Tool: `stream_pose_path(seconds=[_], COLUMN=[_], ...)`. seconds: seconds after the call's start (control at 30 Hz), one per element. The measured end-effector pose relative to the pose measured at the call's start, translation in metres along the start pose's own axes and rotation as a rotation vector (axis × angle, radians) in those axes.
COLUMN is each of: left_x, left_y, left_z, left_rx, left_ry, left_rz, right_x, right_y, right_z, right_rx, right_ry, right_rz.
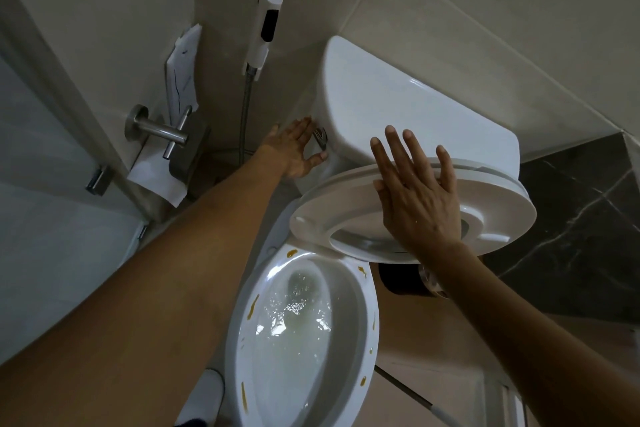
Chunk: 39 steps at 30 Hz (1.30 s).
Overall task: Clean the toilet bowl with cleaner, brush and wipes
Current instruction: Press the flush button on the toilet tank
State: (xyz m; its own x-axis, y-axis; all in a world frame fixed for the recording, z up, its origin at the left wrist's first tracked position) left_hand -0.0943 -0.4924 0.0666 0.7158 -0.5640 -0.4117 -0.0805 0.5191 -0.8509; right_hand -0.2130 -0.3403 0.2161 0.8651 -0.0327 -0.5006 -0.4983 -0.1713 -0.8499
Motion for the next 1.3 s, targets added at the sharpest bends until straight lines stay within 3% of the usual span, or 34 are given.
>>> stream_pose_path(seconds=[1.3], left_x=[-0.0045], left_y=[-0.0036], left_z=[0.0006], left_rx=[0.047], left_ry=[-0.017], left_rz=[-0.163], right_x=[0.0002], right_y=[-0.0045], right_z=[0.0009], right_rx=[-0.083], right_ry=[-0.022], right_rz=[-0.051])
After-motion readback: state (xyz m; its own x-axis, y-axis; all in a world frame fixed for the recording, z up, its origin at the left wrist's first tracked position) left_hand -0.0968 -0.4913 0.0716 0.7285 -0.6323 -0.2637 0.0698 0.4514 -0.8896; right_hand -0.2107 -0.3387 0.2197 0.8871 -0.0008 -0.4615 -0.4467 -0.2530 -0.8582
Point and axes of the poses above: each hand's wrist, its own z-axis away from the middle knuckle, its own y-axis out of the palm, x = y × z, the point moved 4 cm from there along -z, towards the middle knuckle, and after that the axes turned 4 degrees about y, right-handed, at the moved point
